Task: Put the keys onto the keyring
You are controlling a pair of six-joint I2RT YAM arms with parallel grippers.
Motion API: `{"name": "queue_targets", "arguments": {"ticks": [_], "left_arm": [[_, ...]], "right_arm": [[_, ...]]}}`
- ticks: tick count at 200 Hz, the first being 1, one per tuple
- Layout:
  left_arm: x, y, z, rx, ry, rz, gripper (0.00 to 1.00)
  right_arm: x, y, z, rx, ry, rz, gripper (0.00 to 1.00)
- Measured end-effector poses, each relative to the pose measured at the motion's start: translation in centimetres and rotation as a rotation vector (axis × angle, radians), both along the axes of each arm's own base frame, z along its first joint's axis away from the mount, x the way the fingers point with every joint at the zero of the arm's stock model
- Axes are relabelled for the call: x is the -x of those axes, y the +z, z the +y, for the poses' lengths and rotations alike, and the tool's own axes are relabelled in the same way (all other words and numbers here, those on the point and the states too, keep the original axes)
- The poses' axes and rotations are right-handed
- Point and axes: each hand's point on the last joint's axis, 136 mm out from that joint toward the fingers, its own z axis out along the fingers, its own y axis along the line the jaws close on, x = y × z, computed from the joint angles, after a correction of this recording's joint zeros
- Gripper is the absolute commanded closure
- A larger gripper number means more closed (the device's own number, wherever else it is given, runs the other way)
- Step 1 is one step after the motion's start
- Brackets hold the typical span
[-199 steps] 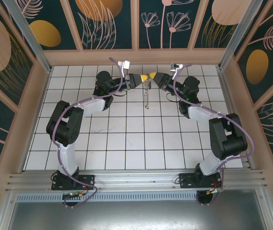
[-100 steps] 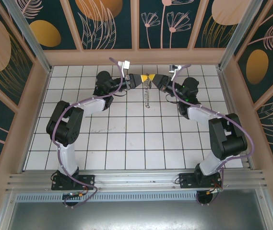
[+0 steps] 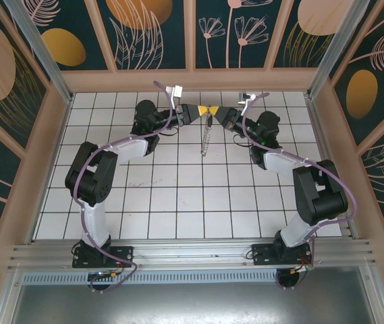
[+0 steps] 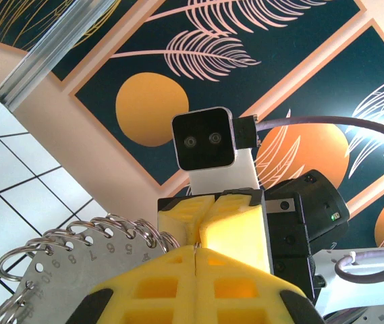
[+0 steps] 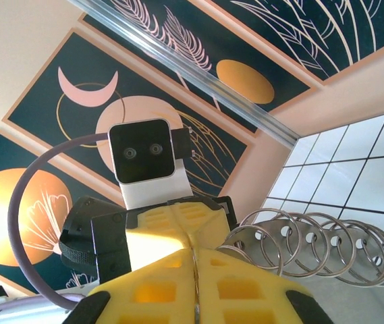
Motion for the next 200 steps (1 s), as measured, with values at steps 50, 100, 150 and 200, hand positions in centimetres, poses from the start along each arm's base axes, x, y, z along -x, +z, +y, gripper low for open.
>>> {"name": "queue_targets", "arguments": {"ticks": [50, 100, 150, 200], "left_arm": [[0.0, 0.0, 0.0, -0.001, 0.000, 0.001, 1.00], [-0.1, -0.2, 0.0, -0.005, 0.000, 0.010, 1.00], [-0.1, -0.4, 0.0, -0.009, 0.001, 0.019, 0.97], [-0.6, 0.0, 0.4, -0.035, 0.030, -0.009, 0.64]], "right_arm": [[0.0, -0.3, 0.1, -0.001, -0.010, 0.006, 0.94], [0.3, -0.6, 0.0, 0.002, -0.014, 0.003, 1.00], [0.2, -0.8, 0.1, 0.032, -0.016, -0.027, 1.00], [0.2, -1.1, 0.2, 0.119, 0.082, -0.052, 1.00]]}}
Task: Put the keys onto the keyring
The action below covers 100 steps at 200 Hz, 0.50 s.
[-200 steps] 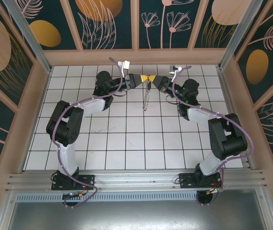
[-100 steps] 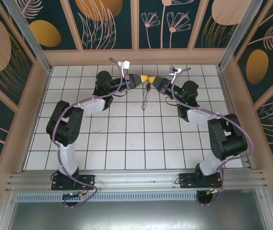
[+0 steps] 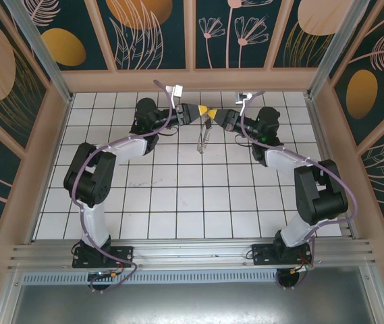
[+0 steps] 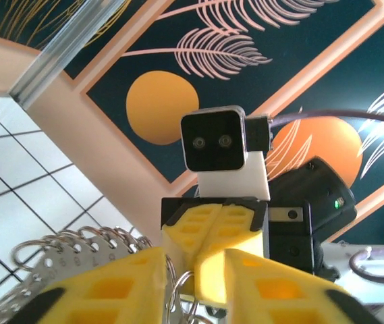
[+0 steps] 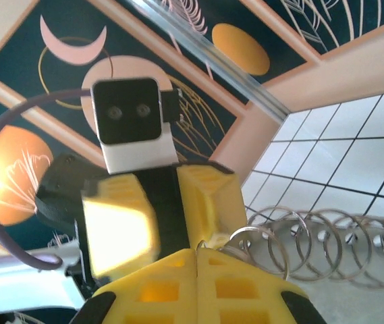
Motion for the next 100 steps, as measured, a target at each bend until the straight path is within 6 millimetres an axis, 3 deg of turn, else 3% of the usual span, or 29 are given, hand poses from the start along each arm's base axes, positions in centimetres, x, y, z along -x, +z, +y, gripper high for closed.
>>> {"name": "queue_targets", "arguments": {"ticks": [20, 61, 100], "left_arm": [[-0.5, 0.9, 0.8, -0.014, 0.025, -0.031, 0.59], [-2.1, 2.3, 1.7, -0.086, 0.055, -0.111, 0.57], [-2.1, 2.0, 1.3, -0.155, 0.024, -0.141, 0.65]], "right_arm": [[-0.6, -0.1, -0.3, 0.033, 0.038, -0.014, 1.00], [-1.7, -0.9, -0.4, 0.088, 0.128, -0.029, 1.00], [-2.7, -2.0, -0.2, 0.107, 0.207, -0.020, 1.00]]}}
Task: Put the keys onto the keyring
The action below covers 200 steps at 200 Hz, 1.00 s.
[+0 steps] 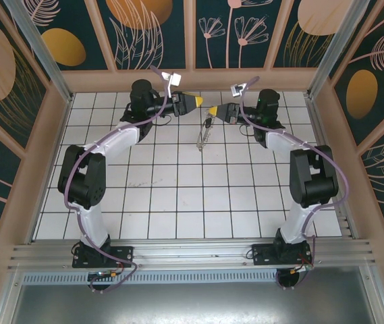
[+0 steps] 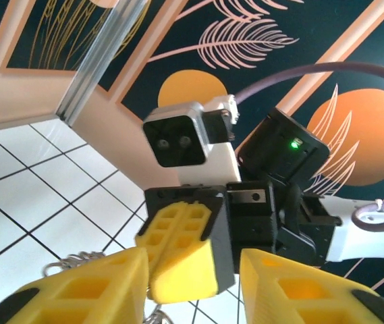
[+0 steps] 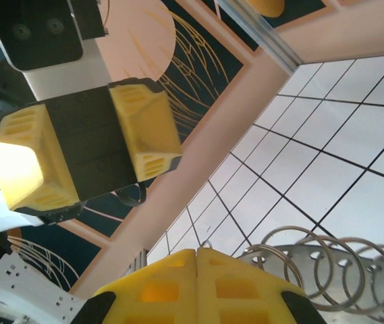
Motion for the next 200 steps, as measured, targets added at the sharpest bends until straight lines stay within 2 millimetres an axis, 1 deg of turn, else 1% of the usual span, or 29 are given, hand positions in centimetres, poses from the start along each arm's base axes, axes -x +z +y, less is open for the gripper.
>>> {"name": "queue_targets", "arguments": {"ticks": [11, 25, 62, 83, 163, 200], "left_arm": [[0.0, -0.1, -0.1, -0.013, -0.014, -0.009, 0.69], [-0.1, -0.5, -0.3, -0.028, -0.026, -0.010, 0.71], [-0.1, -2.3, -0.6, -0.064, -0.053, 0.022, 0.71], [0.1, -3.0, -0.6, -0.076, -0.067, 0.037, 0.71], [-0.2, -4.6, -0.8, -0.088, -0.081, 0.069, 0.71], [0.0, -4.6, -0.9, -0.072, -0.095, 0.076, 0.70]], "right_arm": [[-0.2, -0.3, 0.1, 0.001, 0.020, 0.011, 1.00], [-0.3, -0.5, 0.2, 0.002, 0.042, 0.016, 1.00], [0.0, -0.4, 0.4, -0.004, 0.079, 0.019, 1.00], [0.1, -0.1, 0.4, -0.010, 0.090, 0.020, 1.00], [0.2, 0.7, 0.5, -0.024, 0.095, 0.003, 1.00], [0.2, 0.8, 0.5, -0.026, 0.095, -0.003, 1.00]]}}
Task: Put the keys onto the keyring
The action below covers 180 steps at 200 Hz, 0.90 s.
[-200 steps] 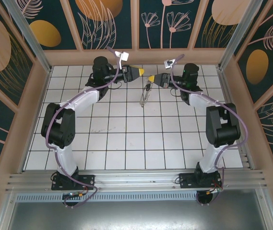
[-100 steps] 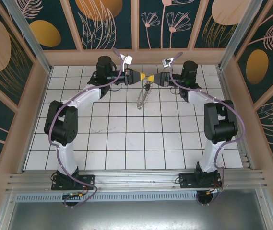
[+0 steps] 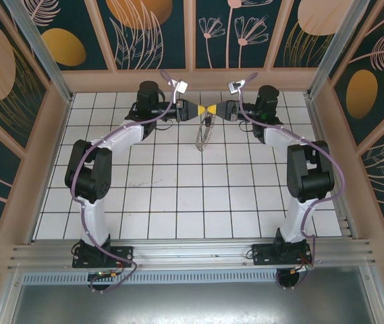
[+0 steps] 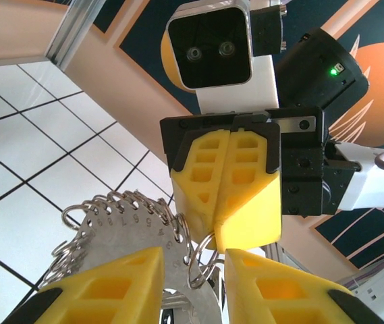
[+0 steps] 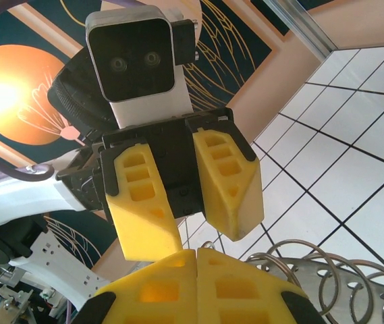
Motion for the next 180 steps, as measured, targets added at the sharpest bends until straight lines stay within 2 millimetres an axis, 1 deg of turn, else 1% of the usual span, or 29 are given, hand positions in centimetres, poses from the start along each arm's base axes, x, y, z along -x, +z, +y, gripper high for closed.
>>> {"name": "queue_targets", "arguments": {"ticks": [59, 97, 147, 180], "left_arm": [[0.19, 0.30, -0.04, 0.031, -0.009, 0.004, 0.71], [0.43, 0.46, -0.05, 0.048, -0.021, 0.007, 0.71], [0.52, 0.29, -0.09, 0.054, -0.022, 0.013, 0.71], [0.45, -0.35, -0.11, 0.048, -0.021, 0.026, 0.70]], "right_arm": [[-0.04, 0.01, 0.00, -0.003, -0.001, 0.012, 1.00], [-0.24, -0.59, 0.07, 0.000, 0.000, 0.026, 1.00], [-0.34, -0.83, 0.16, -0.001, 0.001, 0.026, 1.00], [-0.34, -0.75, 0.16, -0.002, 0.001, 0.021, 1.00]]}}
